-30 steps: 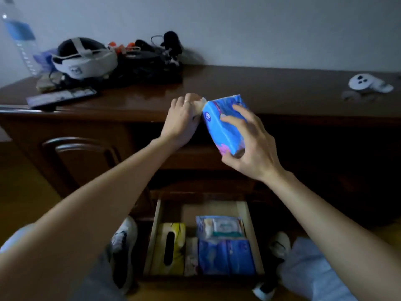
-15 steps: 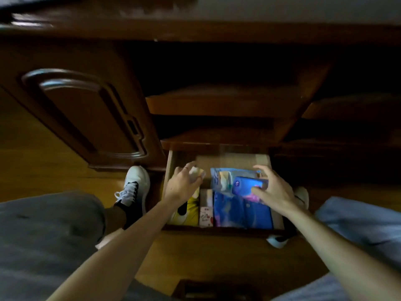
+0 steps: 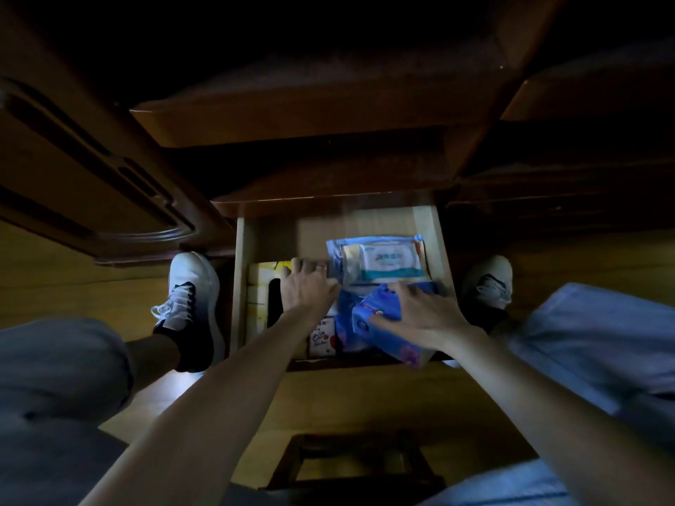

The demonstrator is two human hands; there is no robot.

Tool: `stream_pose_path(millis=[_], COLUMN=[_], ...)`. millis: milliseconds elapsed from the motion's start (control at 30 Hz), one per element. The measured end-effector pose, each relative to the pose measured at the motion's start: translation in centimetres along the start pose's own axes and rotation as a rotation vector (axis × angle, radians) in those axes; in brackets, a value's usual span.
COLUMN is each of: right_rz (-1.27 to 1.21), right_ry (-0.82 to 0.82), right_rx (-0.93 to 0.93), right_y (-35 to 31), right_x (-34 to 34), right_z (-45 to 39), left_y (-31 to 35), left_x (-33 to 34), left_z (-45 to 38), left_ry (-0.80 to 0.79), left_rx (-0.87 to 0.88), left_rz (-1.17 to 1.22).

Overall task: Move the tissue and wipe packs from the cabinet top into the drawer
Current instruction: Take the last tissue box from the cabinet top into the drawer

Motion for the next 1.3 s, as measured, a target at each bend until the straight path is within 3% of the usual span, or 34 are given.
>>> stream_pose_path(millis=[167, 433, 600, 700, 767, 833, 967, 1100, 1300], right_rz=[-0.023, -0.167, -0.235, -0.284, -0.25, -0.187, 0.106, 0.223, 0.269], right_ry=[-0.182, -0.052, -0.02, 0.042, 0.106, 0.18, 0.321, 0.291, 0.376], right_rx=[0.004, 0.012, 0.013, -0.029, -0.082, -0.138, -0.237, -0.295, -0.285], right_y=[0.4, 1.2, 2.0, 1.5, 0.3, -1.5, -6.7, -10.7, -8.0], right_x=[-0.3, -1.5, -1.8, -2.5, -3.5, -4.7, -6.8, -7.0, -7.0], right_z=[-0.1, 0.3, 0.3, -0.1, -0.9, -2.1, -6.2, -9.8, -9.9], left_y=[-0.4, -0.4, -0.5, -2.5, -4.4, -6.9, -11.3, -13.5, -13.4], left_x=[0.9, 1.1, 1.0, 0.5, -0.3, -0.9, -0.6, 1.5, 3.4], left_z=[-0.2, -0.3, -0.5, 0.0, 0.2, 0.3, 0.7, 1.1, 0.4], left_ry=[-0.012, -0.04, -0.09, 0.057, 0.226, 0.291, 0.21, 0.186, 0.16], left_rx=[0.042, 0.127, 0.174, 0.239, 0.222, 0.15, 0.043, 0.146, 0.152], left_rz=[-0.111, -0.246, -0.116, 0.078, 0.162, 0.198, 0.179, 0.215, 0.313])
Point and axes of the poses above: each hand's wrist, its own z-axis away from the middle knuckle, its own x-axis out of the palm, y = z × x, the point moved 2 cm from there along -z, towards the middle knuckle, and after that the axes turned 14 degrees about -y, right-handed, at the moved point
